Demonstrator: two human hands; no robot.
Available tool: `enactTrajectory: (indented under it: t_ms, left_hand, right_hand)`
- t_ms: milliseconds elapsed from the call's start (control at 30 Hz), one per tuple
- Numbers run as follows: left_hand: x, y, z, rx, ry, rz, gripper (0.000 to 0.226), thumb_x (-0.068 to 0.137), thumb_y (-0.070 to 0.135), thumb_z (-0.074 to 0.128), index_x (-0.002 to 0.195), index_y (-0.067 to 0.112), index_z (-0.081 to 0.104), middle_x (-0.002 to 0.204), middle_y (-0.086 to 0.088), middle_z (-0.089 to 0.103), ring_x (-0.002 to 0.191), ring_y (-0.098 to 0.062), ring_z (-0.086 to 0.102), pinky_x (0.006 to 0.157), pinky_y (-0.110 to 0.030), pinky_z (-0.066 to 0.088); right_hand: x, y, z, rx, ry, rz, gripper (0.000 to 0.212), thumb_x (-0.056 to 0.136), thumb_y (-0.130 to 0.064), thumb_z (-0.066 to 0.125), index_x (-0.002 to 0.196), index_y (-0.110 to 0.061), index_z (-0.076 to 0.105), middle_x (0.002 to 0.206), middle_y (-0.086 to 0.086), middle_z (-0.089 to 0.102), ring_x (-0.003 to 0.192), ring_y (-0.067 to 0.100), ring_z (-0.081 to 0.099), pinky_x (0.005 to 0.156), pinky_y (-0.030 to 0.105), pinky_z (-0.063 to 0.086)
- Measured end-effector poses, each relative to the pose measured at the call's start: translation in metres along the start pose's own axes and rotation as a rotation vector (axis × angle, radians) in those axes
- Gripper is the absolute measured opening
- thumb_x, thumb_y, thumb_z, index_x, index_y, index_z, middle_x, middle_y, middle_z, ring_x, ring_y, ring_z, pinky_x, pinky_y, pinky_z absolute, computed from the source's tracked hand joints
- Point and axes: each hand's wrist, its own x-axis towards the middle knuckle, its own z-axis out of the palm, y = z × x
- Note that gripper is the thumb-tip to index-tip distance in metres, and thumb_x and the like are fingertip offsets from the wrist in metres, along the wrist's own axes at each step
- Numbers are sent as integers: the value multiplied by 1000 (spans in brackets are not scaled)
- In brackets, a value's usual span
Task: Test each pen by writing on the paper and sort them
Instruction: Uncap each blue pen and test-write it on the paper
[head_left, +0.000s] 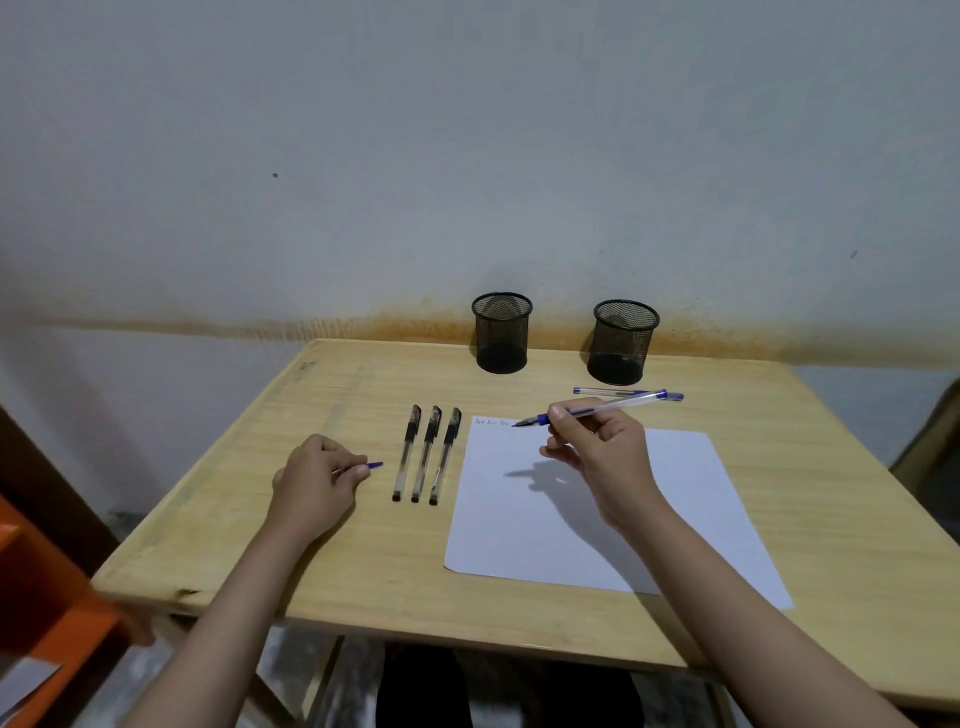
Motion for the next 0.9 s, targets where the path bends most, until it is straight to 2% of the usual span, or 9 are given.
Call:
enactTrajectory:
  t_ms: [133,267,333,433,500,600,700,800,900]
  left_hand:
    - [-1,1,3,38,9,18,21,88,26,61,105,20,71,95,6,53,98,-19,50,82,-38,39]
    - [-5,14,4,-29,10,-7,31,93,32,50,120,22,62,108,3,53,111,-22,48,92,-46,39]
    - [-8,33,6,-105,43,49,37,91,36,51,124,21,59,112,2,51,113,-21,48,96,-48,42]
    - [-20,78,19,-254,13,180,38,90,33,55,125,19,56,116,4,48,109,-14,49,91,-30,41]
    - [-28,104,35,-272,-80,256,43,91,35,52,131,18,50,126,4,44,117,-11,46,95,-27,38]
    - [-31,122,59,-130,-235,345,59,90,48,45,142,23,34,150,5,26,139,-15,24,112,-38,28]
    - [-28,125,75,56,-376,356,70,90,57,37,148,24,15,159,2,3,146,-18,-1,118,-44,11]
    - [-27,123,88,187,-444,375,76,90,63,28,149,21,4,159,-5,-8,146,-21,-13,119,-45,0]
    - [-26,119,94,237,-442,369,76,90,64,22,149,21,2,159,-5,-12,145,-20,-16,119,-44,-2]
  right_hand:
    - [-3,0,-1,-10,-4,10,5,86,-9,65,85,-9,70,66,2,63,60,11,62,77,40,59]
    - [0,-1,-6,-21,2,23,5,85,-7,66,87,-8,70,69,2,65,61,11,64,76,36,60]
    - [5,-2,-10,-36,23,23,7,84,-6,67,91,-5,69,71,4,65,60,10,64,75,35,60]
    - [13,-4,-14,-43,69,22,7,83,-6,68,89,-4,69,67,3,62,57,9,63,71,34,60]
    - [19,-4,-15,-46,91,16,2,83,-7,69,84,-7,68,62,1,61,55,10,61,65,32,60]
    - [26,-3,-18,-99,98,11,4,83,-8,69,82,-7,65,66,6,63,55,13,61,61,32,59]
    - [36,4,-20,-99,117,54,13,84,-4,66,75,-8,59,69,10,64,59,17,65,69,38,60]
    - [48,13,-19,-100,157,89,20,86,2,57,70,-8,53,66,11,63,63,18,65,75,38,58]
    - [62,22,-12,-139,167,109,18,87,2,54,72,-6,54,68,11,62,64,17,65,74,35,58]
